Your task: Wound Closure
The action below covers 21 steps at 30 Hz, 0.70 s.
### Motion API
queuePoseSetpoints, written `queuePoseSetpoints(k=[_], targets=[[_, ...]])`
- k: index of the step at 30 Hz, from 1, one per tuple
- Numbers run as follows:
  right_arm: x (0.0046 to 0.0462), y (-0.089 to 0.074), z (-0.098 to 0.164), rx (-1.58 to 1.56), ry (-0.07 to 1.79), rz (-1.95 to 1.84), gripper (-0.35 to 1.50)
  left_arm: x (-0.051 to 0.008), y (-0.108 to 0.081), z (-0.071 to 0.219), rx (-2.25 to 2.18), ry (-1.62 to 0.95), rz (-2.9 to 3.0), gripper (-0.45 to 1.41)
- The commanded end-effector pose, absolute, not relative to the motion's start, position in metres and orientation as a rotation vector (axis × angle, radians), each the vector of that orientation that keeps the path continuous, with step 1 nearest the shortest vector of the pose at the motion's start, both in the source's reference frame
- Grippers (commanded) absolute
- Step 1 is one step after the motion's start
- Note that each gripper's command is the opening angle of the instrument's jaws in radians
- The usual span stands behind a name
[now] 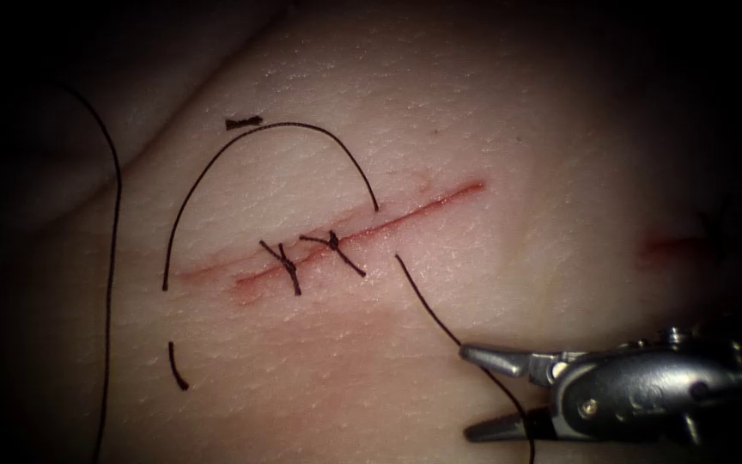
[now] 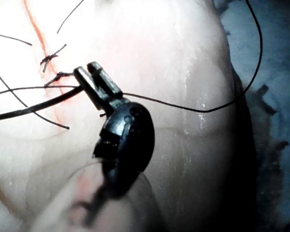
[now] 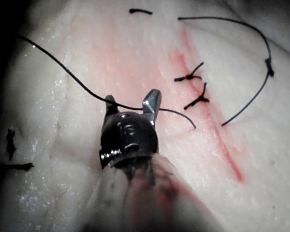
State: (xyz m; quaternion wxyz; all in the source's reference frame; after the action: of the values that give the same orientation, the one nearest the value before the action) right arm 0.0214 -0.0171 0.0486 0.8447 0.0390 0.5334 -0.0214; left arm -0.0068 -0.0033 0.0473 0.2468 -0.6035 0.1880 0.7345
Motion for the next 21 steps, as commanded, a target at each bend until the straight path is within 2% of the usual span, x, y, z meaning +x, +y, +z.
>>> queuePoseSetpoints(k=[1,10,21], targets=[[0.0219,-0.017,0.050,0.076,1.117,-0.046,1.48,-0.0073,-0.004,0.048,-1.646,0.508,2.003,-0.45],[0.0225,-0.015,0.056,0.061,1.107,-0.056,1.48,-0.0074,-0.004,0.048,-1.646,0.507,2.002,-0.45],[0.0252,-0.013,0.064,0.051,1.110,-0.078,1.36,-0.0074,-0.004,0.048,-1.647,0.512,2.006,-0.45]])
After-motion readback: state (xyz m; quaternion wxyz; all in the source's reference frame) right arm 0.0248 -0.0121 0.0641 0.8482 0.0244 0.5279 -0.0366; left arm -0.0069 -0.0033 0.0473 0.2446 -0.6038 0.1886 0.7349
